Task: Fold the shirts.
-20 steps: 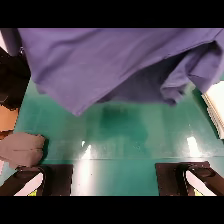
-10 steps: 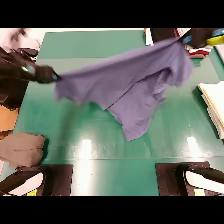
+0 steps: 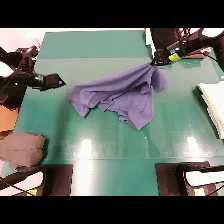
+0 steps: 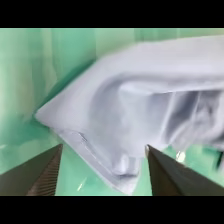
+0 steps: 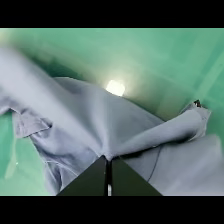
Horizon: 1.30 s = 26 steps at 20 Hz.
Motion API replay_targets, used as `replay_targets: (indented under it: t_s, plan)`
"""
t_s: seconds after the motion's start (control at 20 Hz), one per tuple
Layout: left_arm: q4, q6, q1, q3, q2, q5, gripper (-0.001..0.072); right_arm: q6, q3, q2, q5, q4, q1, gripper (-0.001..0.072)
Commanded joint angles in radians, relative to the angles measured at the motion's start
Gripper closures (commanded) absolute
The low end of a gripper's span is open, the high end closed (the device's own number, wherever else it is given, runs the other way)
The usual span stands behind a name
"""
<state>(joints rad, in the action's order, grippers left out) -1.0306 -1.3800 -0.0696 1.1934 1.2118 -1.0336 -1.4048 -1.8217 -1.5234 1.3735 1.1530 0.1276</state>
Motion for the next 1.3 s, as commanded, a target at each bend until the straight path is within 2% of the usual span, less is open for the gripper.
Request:
replay_targets:
  t_s: [0.0,0.15,0.35,0.5,0.75,1.25]
  plan:
    - [0.061,-0.037,-0.015,0.029,0.004,-0.083,0.0100,-0.001,-0.001,-0.012,-0.002,-0.001,0.005,0.0699]
    - [0.062,-0.043,0.123,-0.050,0.004,-0.071,0.0100,-0.001,-0.001,-0.012,-0.002,-0.001,0.005,0.0699]
    - [0.062,-0.139,0.384,-0.227,0.019,0.141,0.0100,-0.001,-0.001,-0.012,-0.002,-0.002,0.006,0.0699]
    - [0.074,-0.179,0.494,-0.257,0.090,0.246,0.0100,-0.001,-0.001,-0.012,0.000,-0.002,0.006,0.0698]
    - [0.216,-0.184,0.523,-0.256,0.209,0.361,0.0100,-0.001,-0.001,-0.012,0.023,-0.002,0.006,0.0699]
    - [0.280,-0.183,0.523,-0.211,0.290,0.424,0.0100,-0.001,-0.001,-0.012,0.024,-0.002,0.006,0.0698]
